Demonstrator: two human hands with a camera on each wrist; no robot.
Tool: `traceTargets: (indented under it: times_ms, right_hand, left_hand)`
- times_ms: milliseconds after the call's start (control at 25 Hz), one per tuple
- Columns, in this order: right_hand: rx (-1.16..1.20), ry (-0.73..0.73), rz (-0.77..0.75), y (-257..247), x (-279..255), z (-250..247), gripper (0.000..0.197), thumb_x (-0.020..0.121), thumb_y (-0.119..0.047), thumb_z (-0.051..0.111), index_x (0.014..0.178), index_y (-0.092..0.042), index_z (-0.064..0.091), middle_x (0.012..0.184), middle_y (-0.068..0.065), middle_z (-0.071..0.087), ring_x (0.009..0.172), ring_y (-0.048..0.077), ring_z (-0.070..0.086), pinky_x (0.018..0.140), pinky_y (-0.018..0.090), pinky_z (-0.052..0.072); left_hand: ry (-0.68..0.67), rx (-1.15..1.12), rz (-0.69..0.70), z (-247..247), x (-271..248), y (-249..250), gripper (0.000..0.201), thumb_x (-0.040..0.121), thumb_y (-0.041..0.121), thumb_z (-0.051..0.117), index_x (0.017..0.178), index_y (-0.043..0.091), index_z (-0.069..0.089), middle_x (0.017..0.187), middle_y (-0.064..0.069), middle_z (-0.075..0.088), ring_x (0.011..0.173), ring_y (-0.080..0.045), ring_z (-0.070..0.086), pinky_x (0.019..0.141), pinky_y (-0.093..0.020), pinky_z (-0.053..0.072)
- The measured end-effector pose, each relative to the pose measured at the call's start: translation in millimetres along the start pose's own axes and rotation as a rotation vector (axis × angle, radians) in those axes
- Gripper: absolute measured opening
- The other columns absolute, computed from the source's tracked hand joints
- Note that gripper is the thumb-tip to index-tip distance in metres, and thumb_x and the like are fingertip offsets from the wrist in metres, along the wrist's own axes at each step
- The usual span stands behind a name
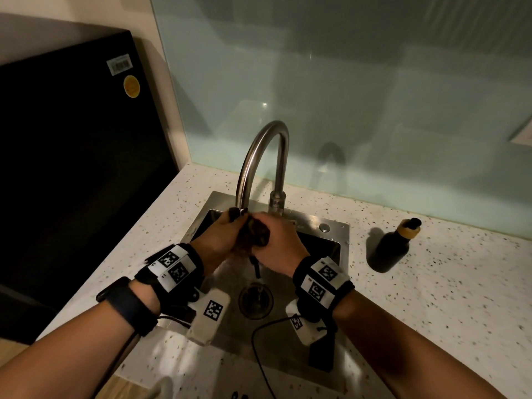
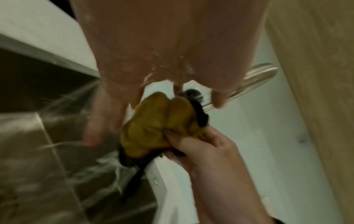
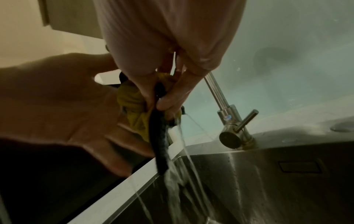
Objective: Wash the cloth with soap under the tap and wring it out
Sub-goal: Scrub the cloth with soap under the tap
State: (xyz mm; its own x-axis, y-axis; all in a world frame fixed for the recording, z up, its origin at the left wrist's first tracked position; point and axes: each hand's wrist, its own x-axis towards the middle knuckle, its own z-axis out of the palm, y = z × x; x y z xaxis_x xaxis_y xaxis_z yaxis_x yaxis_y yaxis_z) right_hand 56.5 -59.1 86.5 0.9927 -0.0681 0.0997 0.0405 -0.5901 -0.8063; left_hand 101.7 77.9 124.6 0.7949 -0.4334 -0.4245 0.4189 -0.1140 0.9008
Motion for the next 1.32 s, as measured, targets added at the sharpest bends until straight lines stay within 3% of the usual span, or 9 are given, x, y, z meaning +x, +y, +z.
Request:
traceTargets:
  times_ms: [160, 280, 440, 640, 760, 920, 1040, 1160, 1320]
  right_hand:
    - [0.165, -0.056, 0.054, 5, -2, 1, 0.106, 0.070, -0.034, 0.086, 0.151, -0.041, 0.018, 0.141, -0.006, 0.040, 0.126, 0.010, 0.043, 0.106, 0.029, 0.038]
    - [0.339, -0.139, 0.087, 4, -4, 4, 0.089, 0.076, -0.027, 0.084, 0.147, -0.037, 0.032, 0.131, -0.015, 0.053, 0.121, 0.007, 0.054, 0.102, 0.026, 0.047]
    - [0.303, 0.014, 0.059, 6, 0, 4, 0.055, 0.075, -0.017, 0.083, 0.125, -0.026, 0.060, 0.112, -0.010, 0.067, 0.105, 0.004, 0.063, 0.091, 0.025, 0.054]
    - [0.097, 0.127, -0.030, 2, 4, 1, 0.028, 0.082, -0.006, 0.073, 0.109, -0.016, 0.071, 0.099, -0.006, 0.071, 0.088, -0.003, 0.063, 0.084, 0.018, 0.054]
    - [0.128, 0.023, -0.077, -10, 3, 5, 0.050, 0.081, -0.001, 0.072, 0.127, -0.015, 0.058, 0.110, -0.001, 0.069, 0.094, 0.001, 0.065, 0.084, 0.016, 0.055]
    - [0.315, -0.121, 0.000, -7, 2, -3, 0.109, 0.072, -0.012, 0.085, 0.152, -0.035, 0.015, 0.136, 0.001, 0.056, 0.120, 0.013, 0.059, 0.101, 0.029, 0.051]
    - [0.038, -0.101, -0.005, -3, 0, -3, 0.099, 0.073, -0.028, 0.085, 0.151, -0.030, 0.025, 0.145, 0.002, 0.039, 0.131, 0.019, 0.044, 0.110, 0.030, 0.038]
    - [0.036, -0.096, 0.004, 2, 0, 7, 0.098, 0.072, -0.034, 0.086, 0.149, -0.038, 0.026, 0.139, 0.001, 0.045, 0.125, 0.018, 0.049, 0.105, 0.029, 0.042]
    - [-0.001, -0.058, -0.030, 3, 1, 11, 0.090, 0.066, -0.044, 0.087, 0.142, -0.035, 0.039, 0.131, -0.005, 0.055, 0.118, 0.012, 0.054, 0.103, 0.034, 0.048]
  left_hand:
    - [0.079, -0.075, 0.077, -6, 9, -2, 0.026, 0.101, 0.004, 0.039, 0.126, 0.004, 0.046, 0.105, -0.022, 0.064, 0.084, -0.026, 0.068, 0.061, -0.029, 0.057]
    - [0.068, -0.061, 0.083, -1, 7, 1, 0.021, 0.101, 0.002, 0.037, 0.119, 0.006, 0.048, 0.104, -0.022, 0.064, 0.084, -0.027, 0.069, 0.061, -0.033, 0.060]
    - [0.001, 0.097, 0.077, -4, -2, 7, 0.031, 0.098, 0.001, 0.039, 0.129, 0.007, 0.042, 0.113, -0.024, 0.060, 0.090, -0.028, 0.066, 0.075, -0.040, 0.060]
    - [-0.020, 0.242, -0.002, -16, -15, 16, 0.042, 0.093, 0.031, 0.061, 0.129, 0.035, 0.041, 0.118, -0.009, 0.062, 0.104, -0.031, 0.062, 0.092, -0.054, 0.051]
    - [-0.038, 0.262, 0.059, -9, -10, 6, 0.060, 0.084, 0.025, 0.074, 0.136, 0.020, 0.043, 0.114, -0.008, 0.067, 0.098, -0.024, 0.069, 0.077, -0.034, 0.061]
    - [0.028, 0.096, 0.073, -16, 0, -1, 0.034, 0.088, 0.008, 0.067, 0.120, 0.012, 0.058, 0.106, -0.011, 0.074, 0.096, -0.027, 0.072, 0.086, -0.047, 0.059]
    - [0.078, 0.043, 0.065, -15, 7, -5, 0.040, 0.089, -0.004, 0.054, 0.127, 0.009, 0.052, 0.117, -0.024, 0.065, 0.107, -0.041, 0.065, 0.089, -0.055, 0.055]
    - [0.068, 0.063, 0.060, -10, 10, -6, 0.038, 0.088, -0.005, 0.050, 0.124, 0.008, 0.053, 0.112, -0.024, 0.066, 0.096, -0.035, 0.069, 0.072, -0.046, 0.060]
    - [-0.013, 0.135, 0.043, -11, 9, -6, 0.051, 0.078, 0.004, 0.061, 0.127, 0.010, 0.048, 0.119, -0.025, 0.062, 0.101, -0.030, 0.068, 0.080, -0.043, 0.060]
